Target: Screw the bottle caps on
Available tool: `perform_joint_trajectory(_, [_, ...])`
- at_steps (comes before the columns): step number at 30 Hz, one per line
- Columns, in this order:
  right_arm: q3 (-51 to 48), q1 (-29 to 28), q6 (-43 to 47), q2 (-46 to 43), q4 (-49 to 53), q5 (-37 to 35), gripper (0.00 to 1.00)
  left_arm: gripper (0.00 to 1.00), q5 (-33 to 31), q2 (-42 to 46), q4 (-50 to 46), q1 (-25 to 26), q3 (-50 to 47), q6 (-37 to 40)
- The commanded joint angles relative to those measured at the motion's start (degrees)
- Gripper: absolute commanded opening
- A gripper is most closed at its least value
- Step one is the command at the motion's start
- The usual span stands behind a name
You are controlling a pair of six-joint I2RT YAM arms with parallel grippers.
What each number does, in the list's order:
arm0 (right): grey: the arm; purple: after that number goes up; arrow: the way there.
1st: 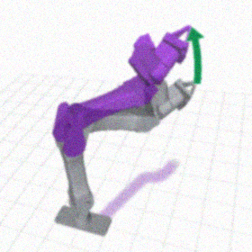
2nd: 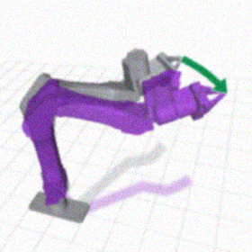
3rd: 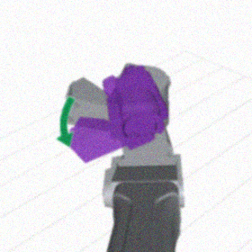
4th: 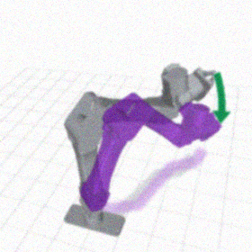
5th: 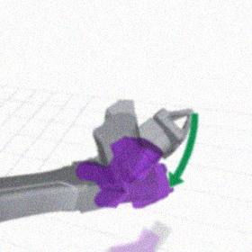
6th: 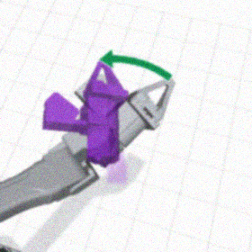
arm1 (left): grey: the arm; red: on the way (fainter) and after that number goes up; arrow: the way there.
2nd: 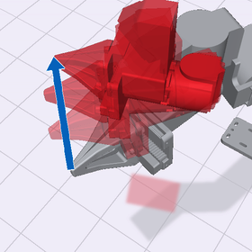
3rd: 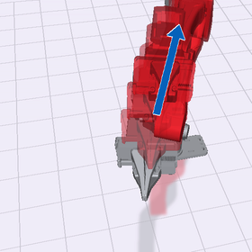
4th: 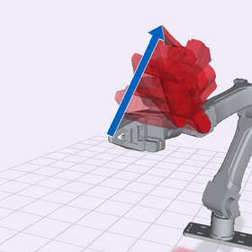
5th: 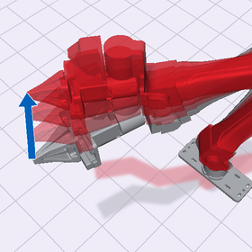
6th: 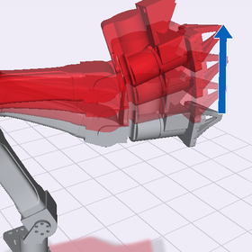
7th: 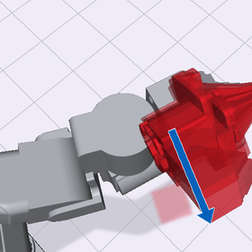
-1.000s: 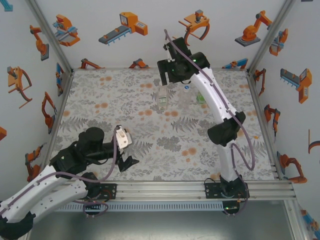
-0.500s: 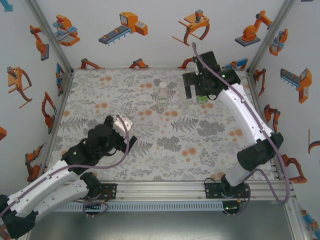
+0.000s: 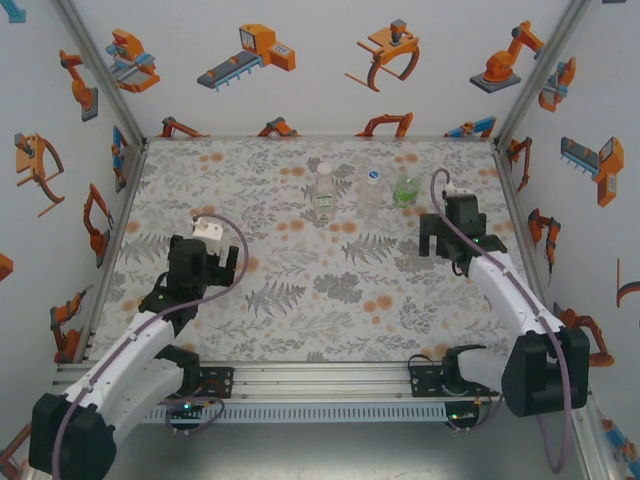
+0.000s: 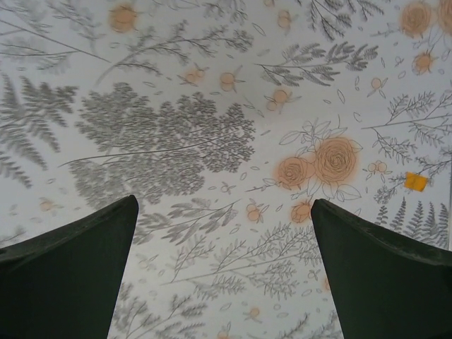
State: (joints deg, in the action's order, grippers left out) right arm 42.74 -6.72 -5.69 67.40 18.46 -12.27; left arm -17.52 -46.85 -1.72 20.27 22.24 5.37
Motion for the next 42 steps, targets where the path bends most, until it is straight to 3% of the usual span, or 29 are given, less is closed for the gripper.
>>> perform_joint_trajectory(1, [-6.0,3.1,2.2,-1.1,-15.1,1.1,0.99,0.97,4.6,-1.7,11.4,-3.9,-2.9,-1.4])
perform_joint_trajectory(8, [-17.8,9.5,0.1,2.9,-36.6,6.3,1.0,0.97,11.3,-10.5,29.9,-11.0,-6.6,-2.7])
perform_joint_trajectory(14, [-19.2,11.8,-1.0,7.1,-48.0,8.0,0.99,0.97,14.5,-24.4,43.3,-14.5,-5.4,-4.3])
perform_joint_trajectory(16, [-19.3,12.7,-1.8,9.2,-52.3,9.6,1.0,0.97,15.2,-27.3,43.4,-14.9,-3.3,-3.3])
perform_joint_trajectory(22, [-18.0,13.8,-2.3,16.4,-59.8,14.7,1.0,0.97,22.2,-35.5,48.6,-19.0,-1.2,-4.7])
perform_joint_trajectory(26, [-17.6,13.8,-0.2,18.2,-60.8,19.6,0.99,0.97,24.8,-41.5,57.4,-20.1,-2.8,-4.9])
perform_joint_trajectory(29, [-18.5,13.2,0.3,19.0,-63.1,19.1,0.99,0.97,25.4,-40.7,50.6,-20.3,-0.2,-4.9])
perform_joint_trajectory(31, [-21.0,11.2,0.7,21.3,-70.0,14.2,0.99,0.97,24.5,-41.7,52.4,-20.7,-0.1,-5.9])
perform_joint_trajectory(33, [-21.8,11.0,-0.6,20.5,-69.6,10.1,0.99,0.97,22.9,-41.2,50.1,-20.7,0.5,-6.3])
perform_joint_trajectory(42, [-21.8,10.3,-0.4,20.7,-69.9,8.1,0.99,0.97,22.5,-41.3,50.6,-20.5,0.4,-6.3])
